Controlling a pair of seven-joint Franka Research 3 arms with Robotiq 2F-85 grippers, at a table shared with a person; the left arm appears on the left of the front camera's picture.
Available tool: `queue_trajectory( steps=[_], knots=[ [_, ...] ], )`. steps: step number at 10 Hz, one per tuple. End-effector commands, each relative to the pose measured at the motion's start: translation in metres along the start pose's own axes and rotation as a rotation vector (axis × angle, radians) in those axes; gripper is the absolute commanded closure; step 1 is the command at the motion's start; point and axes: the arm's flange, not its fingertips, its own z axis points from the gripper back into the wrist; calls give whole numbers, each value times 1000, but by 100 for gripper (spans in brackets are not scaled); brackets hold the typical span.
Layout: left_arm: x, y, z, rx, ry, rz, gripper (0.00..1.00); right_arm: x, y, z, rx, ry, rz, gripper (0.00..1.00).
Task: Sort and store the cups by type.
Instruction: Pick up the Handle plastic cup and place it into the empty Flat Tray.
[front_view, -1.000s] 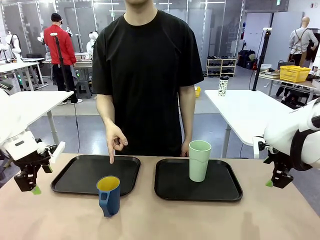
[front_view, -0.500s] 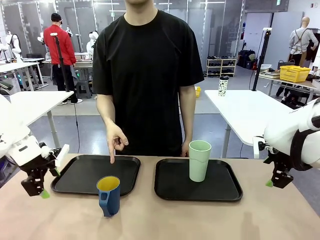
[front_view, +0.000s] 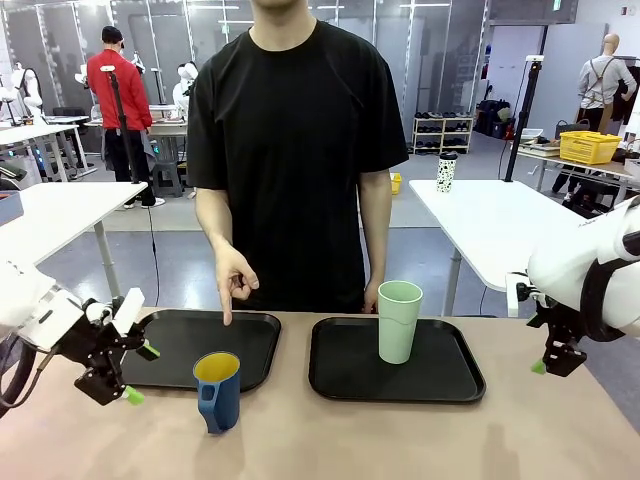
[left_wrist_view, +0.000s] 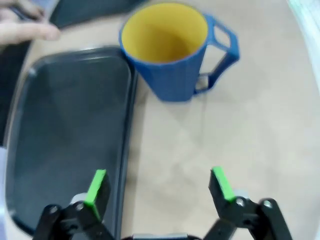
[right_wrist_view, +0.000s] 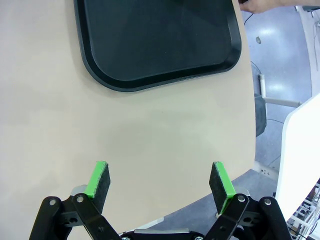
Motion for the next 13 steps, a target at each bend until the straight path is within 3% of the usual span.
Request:
queue_trajectory(
  steps=[1,3,7,10,13],
  knots=[
    [-31,13,-12,-18,-222,-2,0,2,0,-2,-13,-6,0,0],
    [-40,11,-20,-34,-441,-20,0,2,0,-2,-13,-6,0,0],
    [-55,14,-43,-62,-676,34,0,2,0,-2,-13,-6,0,0],
    [-61,16,-52,-58,-717,63,0,2,0,-2,-13,-6,0,0],
    [-53,15,-42,-84,-681,88,0,2,0,-2,-13,-6,0,0]
  ],
)
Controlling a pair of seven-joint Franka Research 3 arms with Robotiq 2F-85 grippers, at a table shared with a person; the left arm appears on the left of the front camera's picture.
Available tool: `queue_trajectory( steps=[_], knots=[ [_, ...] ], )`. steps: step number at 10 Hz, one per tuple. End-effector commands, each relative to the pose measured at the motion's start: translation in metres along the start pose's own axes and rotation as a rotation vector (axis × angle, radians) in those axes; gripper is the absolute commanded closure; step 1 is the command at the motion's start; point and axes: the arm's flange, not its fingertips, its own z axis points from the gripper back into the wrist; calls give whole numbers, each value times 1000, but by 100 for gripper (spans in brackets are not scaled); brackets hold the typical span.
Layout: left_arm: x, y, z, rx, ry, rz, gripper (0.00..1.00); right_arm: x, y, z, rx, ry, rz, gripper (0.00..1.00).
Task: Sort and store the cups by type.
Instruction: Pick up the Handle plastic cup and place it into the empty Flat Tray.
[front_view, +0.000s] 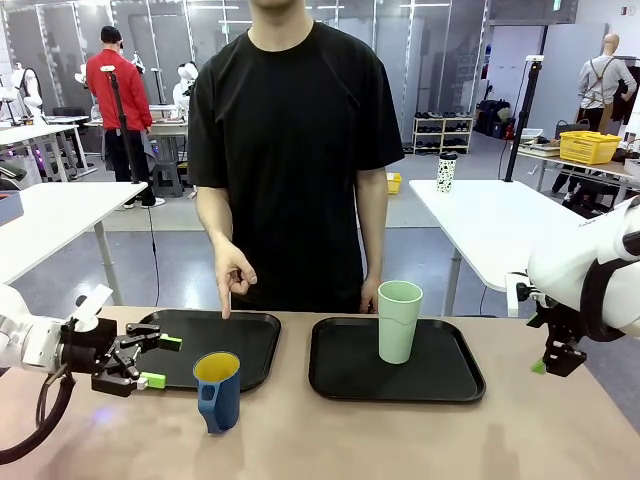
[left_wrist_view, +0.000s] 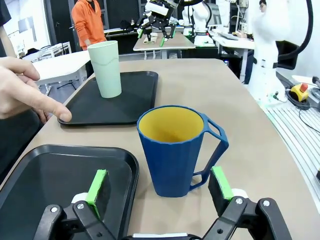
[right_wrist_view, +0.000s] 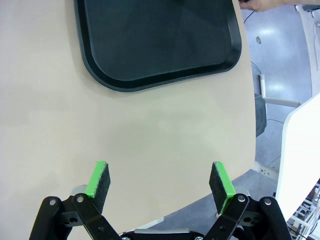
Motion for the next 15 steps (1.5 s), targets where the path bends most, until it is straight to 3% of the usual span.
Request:
queue_trajectory(
  steps=[1,7,15],
  knots=[
    [4,-1,-1,-1,0,-9,0,2,0,-2,-14,-6,0,0],
    [-11,11,-14,-68,-29,-10,0,2,0,-2,-14,-6,0,0],
    [-37,20,-50,-146,5,54,0,2,0,-2,-14,-6,0,0]
  ],
)
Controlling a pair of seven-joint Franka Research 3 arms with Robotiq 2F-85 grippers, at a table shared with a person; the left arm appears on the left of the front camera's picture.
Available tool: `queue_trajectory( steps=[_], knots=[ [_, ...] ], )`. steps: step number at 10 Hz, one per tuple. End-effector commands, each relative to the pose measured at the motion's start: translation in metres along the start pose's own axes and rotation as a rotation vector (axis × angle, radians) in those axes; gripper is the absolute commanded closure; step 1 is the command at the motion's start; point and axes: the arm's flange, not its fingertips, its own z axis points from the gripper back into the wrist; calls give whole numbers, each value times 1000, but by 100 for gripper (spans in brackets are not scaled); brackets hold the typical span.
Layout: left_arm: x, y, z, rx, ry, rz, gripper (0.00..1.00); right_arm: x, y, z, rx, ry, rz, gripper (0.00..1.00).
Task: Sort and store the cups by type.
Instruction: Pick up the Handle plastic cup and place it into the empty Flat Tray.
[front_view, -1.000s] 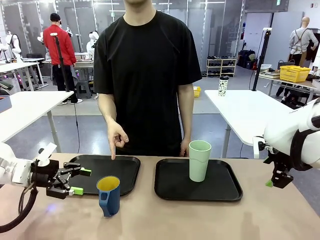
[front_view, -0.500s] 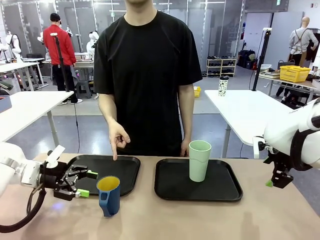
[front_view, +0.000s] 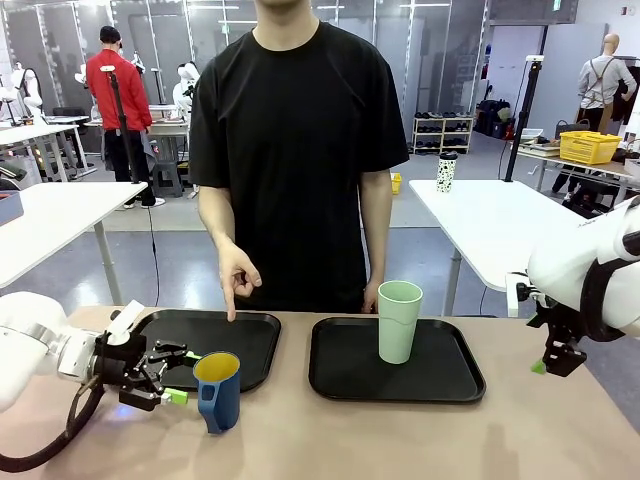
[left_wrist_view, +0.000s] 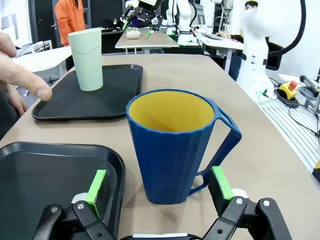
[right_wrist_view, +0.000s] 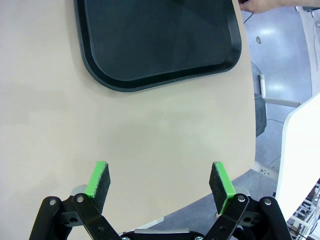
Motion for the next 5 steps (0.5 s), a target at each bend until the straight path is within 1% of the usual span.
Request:
queue_trajectory(
  steps=[1,5],
  knots=[
    [-5,8,-7,-47,1,13,0,2,0,-2,-13,-6,0,0],
    [-12,12,-23,-77,-19,10,0,2,0,-2,-13,-6,0,0]
  ],
)
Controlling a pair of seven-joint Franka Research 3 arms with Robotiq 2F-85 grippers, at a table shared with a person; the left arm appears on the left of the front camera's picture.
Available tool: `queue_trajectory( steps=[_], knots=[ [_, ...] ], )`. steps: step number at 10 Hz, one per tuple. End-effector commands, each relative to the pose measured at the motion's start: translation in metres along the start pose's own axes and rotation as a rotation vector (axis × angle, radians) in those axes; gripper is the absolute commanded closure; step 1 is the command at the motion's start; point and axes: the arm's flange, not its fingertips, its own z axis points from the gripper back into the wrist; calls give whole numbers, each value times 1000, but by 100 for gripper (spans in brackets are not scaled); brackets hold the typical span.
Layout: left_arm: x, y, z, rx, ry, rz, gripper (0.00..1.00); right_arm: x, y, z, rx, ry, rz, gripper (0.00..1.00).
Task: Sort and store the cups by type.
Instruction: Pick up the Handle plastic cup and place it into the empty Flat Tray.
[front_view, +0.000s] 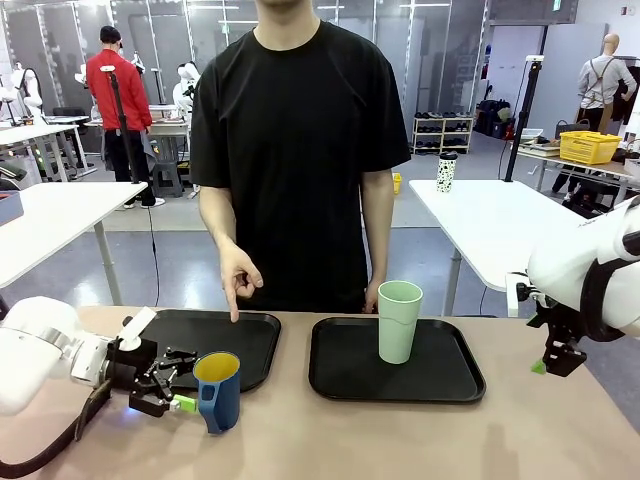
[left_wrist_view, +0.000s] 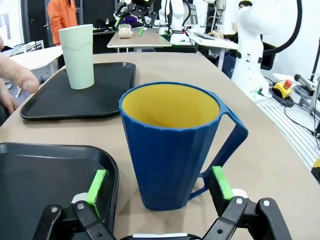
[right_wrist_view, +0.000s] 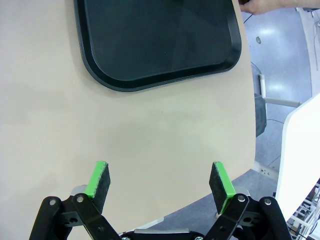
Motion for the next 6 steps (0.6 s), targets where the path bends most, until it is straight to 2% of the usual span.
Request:
queue_trajectory(
  steps=[1,6],
  knots=[
    [-3,8,-6,-37,-15,4,0,2,0,-2,-13,-6,0,0],
    [-5,15,-27,-50,-29,9,0,2,0,-2,-13,-6,0,0]
  ],
)
